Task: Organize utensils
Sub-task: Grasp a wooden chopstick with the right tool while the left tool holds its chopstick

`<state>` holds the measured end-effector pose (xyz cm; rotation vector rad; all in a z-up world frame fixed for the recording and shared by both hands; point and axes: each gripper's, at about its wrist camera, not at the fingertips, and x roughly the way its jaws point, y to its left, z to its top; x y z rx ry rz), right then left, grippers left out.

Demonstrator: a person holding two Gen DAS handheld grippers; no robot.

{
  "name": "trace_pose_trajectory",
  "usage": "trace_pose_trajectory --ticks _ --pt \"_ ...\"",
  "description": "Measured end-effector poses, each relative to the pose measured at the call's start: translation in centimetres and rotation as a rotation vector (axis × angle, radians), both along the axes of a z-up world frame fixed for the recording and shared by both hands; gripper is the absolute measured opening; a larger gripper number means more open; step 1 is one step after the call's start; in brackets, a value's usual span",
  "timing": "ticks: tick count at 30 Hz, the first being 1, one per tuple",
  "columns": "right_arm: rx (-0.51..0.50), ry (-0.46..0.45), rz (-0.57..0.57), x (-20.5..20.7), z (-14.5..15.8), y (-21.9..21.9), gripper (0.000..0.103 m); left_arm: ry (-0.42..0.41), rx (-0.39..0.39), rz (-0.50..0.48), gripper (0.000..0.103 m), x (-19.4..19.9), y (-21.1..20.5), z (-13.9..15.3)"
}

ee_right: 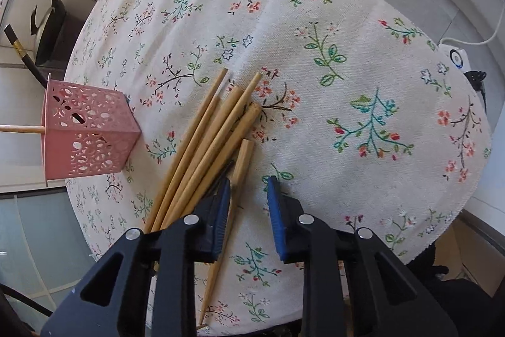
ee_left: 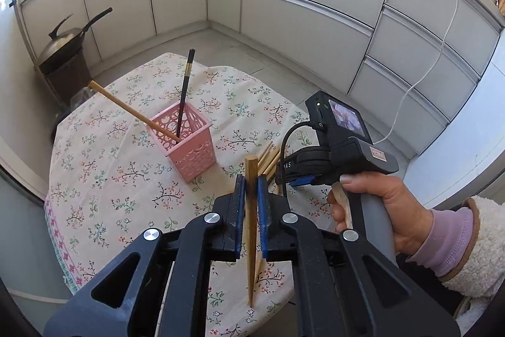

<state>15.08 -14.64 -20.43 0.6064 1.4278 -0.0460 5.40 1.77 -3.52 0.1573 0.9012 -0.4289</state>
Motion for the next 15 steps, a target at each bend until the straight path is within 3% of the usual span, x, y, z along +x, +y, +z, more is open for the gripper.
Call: trace_pose_trajectory --ticks 4,6,8,15 --pt "-0.018 0.001 0.003 0.5 -0.1 0.5 0.023 0.002 -0.001 0.004 0.008 0.0 0.2 0.0" --pt "-0.03 -0.002 -0.001 0.7 -0.3 0.5 0.012 0.004 0.0 0.01 0.008 0.1 0.3 -0.1" --pt "-0.002 -0.011 -0.016 0.7 -0.5 0.0 0.011 0.007 -0.002 0.021 0.008 0.3 0.5 -0.2" --pt "0.04 -0.113 -0.043 -0.8 1.1 -2.1 0.008 -0.021 -0.032 0.069 0.008 0.4 1.6 0.4"
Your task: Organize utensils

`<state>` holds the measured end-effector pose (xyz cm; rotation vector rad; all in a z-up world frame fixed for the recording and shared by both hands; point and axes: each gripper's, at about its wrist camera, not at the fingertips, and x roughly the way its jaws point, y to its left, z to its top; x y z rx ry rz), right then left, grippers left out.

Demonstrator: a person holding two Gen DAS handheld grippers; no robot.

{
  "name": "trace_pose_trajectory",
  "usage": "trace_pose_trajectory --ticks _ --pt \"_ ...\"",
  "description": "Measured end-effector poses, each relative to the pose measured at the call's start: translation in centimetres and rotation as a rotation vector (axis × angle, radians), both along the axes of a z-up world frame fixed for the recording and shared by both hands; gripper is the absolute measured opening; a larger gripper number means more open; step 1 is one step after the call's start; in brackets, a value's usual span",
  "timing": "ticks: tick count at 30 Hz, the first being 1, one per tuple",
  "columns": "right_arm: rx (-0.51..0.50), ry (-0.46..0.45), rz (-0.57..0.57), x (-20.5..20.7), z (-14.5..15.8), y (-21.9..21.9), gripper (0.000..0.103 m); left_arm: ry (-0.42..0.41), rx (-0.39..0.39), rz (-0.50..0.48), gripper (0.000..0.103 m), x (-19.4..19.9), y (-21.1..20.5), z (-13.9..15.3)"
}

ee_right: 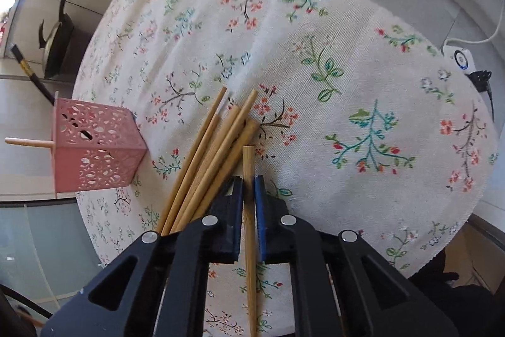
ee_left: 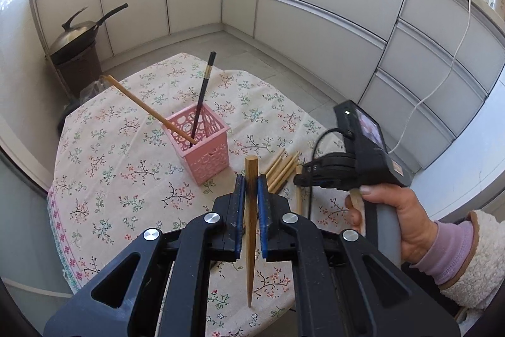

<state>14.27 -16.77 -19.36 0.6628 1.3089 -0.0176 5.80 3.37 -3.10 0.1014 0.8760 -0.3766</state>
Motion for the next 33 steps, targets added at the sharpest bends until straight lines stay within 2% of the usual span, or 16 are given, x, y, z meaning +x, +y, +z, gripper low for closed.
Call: trace_pose_trajectory --ticks 11,17,20,23,26,28,29,31,33 --pt "0.036 -0.297 0.066 -4.8 9.2 -1.2 0.008 -0.077 -0.064 0.066 0.008 -0.8 2.1 2.3" --pt "0.043 -0.401 0.097 -6.5 12.7 -1.3 0.008 -0.121 -0.1 0.092 0.008 -1.2 2.9 3.6" --pt "0.036 -0.436 0.089 -7.0 13.8 -1.8 0.008 -0.112 -0.099 0.085 0.008 -1.0 2.9 3.4" --pt "0.049 -0.449 0.079 -7.4 14.6 -2.8 0.008 -0.064 -0.09 0.058 0.008 -0.6 2.4 2.5" --pt "0.046 -0.451 0.063 -7.4 14.6 -3.5 0.008 0.081 -0.078 0.072 0.011 1.3 2.3 -0.5" --pt "0.059 -0.445 0.055 -7.4 14.4 -3.8 0.008 0.211 -0.055 0.075 0.024 2.7 2.0 -3.5" --pt "0.065 -0.44 0.054 -7.3 14.3 -4.0 0.008 0.251 -0.024 0.085 0.03 3.2 1.7 -4.9" --pt "0.074 -0.438 0.047 -7.3 14.3 -4.3 0.008 0.291 0.061 0.104 0.032 4.0 0.8 -7.2" --pt "0.078 -0.437 0.036 -7.4 14.3 -4.8 0.008 0.314 0.077 0.091 0.036 4.8 0.0 -8.3"
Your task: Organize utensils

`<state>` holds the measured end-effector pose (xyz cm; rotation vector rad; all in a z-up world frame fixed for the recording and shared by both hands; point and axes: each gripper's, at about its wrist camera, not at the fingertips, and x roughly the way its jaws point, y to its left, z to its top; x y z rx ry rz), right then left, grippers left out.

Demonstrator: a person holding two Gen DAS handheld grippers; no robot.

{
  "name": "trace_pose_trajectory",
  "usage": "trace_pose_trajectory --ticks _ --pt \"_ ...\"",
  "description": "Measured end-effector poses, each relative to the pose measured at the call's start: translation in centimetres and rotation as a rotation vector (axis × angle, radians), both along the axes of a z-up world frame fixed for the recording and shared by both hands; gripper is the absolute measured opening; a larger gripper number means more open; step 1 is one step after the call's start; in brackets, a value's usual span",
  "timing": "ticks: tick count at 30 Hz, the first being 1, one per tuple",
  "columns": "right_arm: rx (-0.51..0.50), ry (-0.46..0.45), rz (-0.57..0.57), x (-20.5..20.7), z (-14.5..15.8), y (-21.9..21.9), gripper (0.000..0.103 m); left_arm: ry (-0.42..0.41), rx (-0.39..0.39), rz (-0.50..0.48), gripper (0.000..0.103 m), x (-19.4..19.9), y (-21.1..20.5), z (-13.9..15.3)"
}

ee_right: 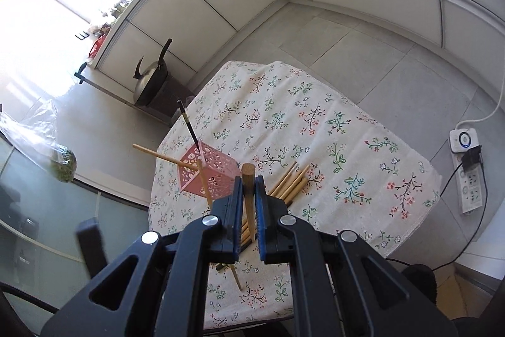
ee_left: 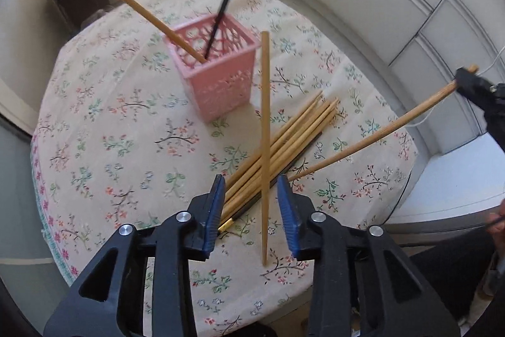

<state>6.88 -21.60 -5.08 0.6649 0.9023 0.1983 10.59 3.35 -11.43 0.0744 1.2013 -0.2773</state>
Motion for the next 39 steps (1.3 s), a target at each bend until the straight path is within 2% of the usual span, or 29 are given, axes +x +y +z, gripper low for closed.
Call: trace_pose_trajectory --ticks 3,5,11,14,19,25,26,29,30,32,35,39 --pt "0.007 -0.004 -0.022 -0.3 0.2 -1.2 0.008 0.003 0.012 0.008 0.047 0.5 -0.5 -0.8" --pt "-0.001 -0.007 -0.039 -0.4 0.3 -2.1 0.008 0.01 0.019 0.014 0.049 1.0 -0.8 -1.3" --pt "0.001 0.014 -0.088 -0.7 -0.1 -5.3 0.008 -0.009 0.069 -0.04 0.05 2.3 -5.1 -2.0" --pt "0.017 0.021 -0.098 -0.8 -0.4 -6.3 0.008 -0.024 0.105 0.012 0.049 3.8 -6.7 -2.6" --pt "0.058 0.032 -0.098 -0.8 -0.7 -7.1 0.008 -0.01 0.105 0.149 0.041 6.1 -6.9 -4.7" --pt "0.081 0.036 -0.081 -0.7 -0.6 -7.2 0.008 0.004 0.152 0.262 0.04 8.0 -6.8 -7.6" --pt "0.083 0.036 -0.082 -0.7 -0.6 -7.2 0.008 0.005 0.156 0.272 0.038 8.2 -6.9 -7.9" --pt "0.085 0.042 -0.081 -0.6 -0.7 -7.3 0.008 0.004 0.161 0.285 0.02 8.9 -7.0 -8.9" --pt "0.084 0.044 -0.083 -0.6 -0.8 -7.4 0.008 -0.018 0.165 0.279 0.01 8.9 -7.2 -8.8" --pt "0.086 0.045 -0.086 -0.6 -0.8 -7.4 0.008 -0.045 0.148 0.249 0.007 8.5 -7.5 -8.4" --pt "0.091 0.041 -0.089 -0.6 -0.6 -7.5 0.008 -0.095 0.094 0.204 0.006 7.2 -7.6 -6.4" --pt "0.083 0.025 -0.079 -0.7 -0.2 -7.2 0.008 -0.181 -0.003 0.153 0.006 4.3 -6.6 -2.3"
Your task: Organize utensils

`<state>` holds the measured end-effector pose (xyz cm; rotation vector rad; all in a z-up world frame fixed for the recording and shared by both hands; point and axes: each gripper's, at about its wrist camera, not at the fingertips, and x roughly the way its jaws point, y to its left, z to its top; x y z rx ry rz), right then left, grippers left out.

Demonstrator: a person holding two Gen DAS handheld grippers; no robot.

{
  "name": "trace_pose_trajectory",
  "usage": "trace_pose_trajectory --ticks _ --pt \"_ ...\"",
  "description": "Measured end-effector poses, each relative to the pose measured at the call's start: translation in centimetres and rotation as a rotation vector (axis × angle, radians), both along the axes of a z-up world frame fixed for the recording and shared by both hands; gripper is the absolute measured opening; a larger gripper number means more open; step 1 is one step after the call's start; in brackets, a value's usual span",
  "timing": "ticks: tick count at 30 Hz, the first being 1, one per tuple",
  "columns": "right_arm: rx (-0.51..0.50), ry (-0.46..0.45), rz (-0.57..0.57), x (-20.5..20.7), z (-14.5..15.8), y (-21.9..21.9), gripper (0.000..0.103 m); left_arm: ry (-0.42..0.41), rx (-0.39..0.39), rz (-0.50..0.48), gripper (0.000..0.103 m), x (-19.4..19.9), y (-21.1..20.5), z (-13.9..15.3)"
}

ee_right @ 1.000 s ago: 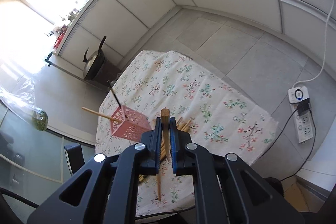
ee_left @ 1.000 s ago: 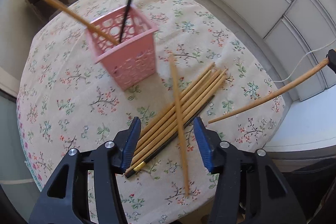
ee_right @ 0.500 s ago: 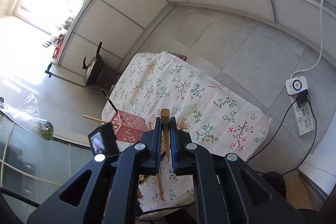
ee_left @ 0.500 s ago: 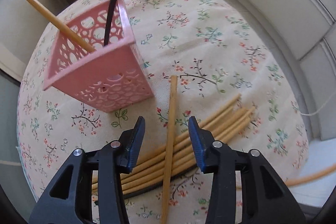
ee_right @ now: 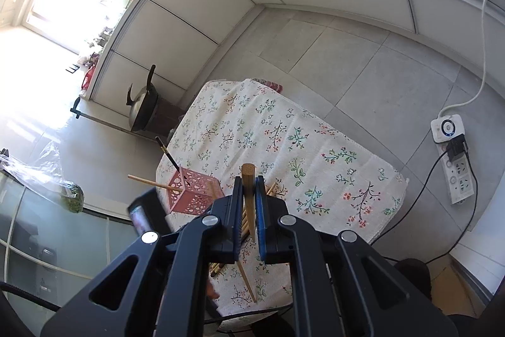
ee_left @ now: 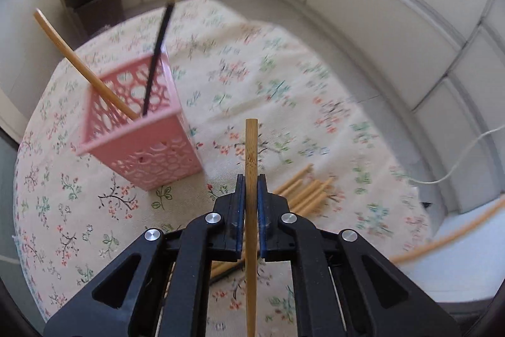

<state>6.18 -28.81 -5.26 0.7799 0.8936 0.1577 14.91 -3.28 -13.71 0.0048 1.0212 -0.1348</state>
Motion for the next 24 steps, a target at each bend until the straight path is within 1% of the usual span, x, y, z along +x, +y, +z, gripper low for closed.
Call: trace_pose_trajectory --ticks 5,8,12,19,24 --pt "-0.016 -0.024 0.016 -0.1 0.8 0.7 0.008 -0.111 -0.019 -0.048 0.006 -4.5 1.8 5.3" --pt "-0.02 -0.034 0.027 -0.1 1.1 1.4 0.008 -0.172 -0.038 -0.035 0.006 -7.0 3.3 7.6" --pt "-0.018 -0.037 0.042 0.1 1.1 2.3 0.008 -0.229 -0.057 -0.015 0.006 -9.3 4.9 9.8" --pt "-0.054 -0.047 0.066 0.5 1.2 4.0 0.008 -0.341 -0.116 0.024 0.006 -11.2 7.4 14.1" --pt "-0.105 -0.07 0.081 0.7 1.5 5.1 0.008 -0.424 -0.15 0.062 0.006 -10.5 8.8 17.4"
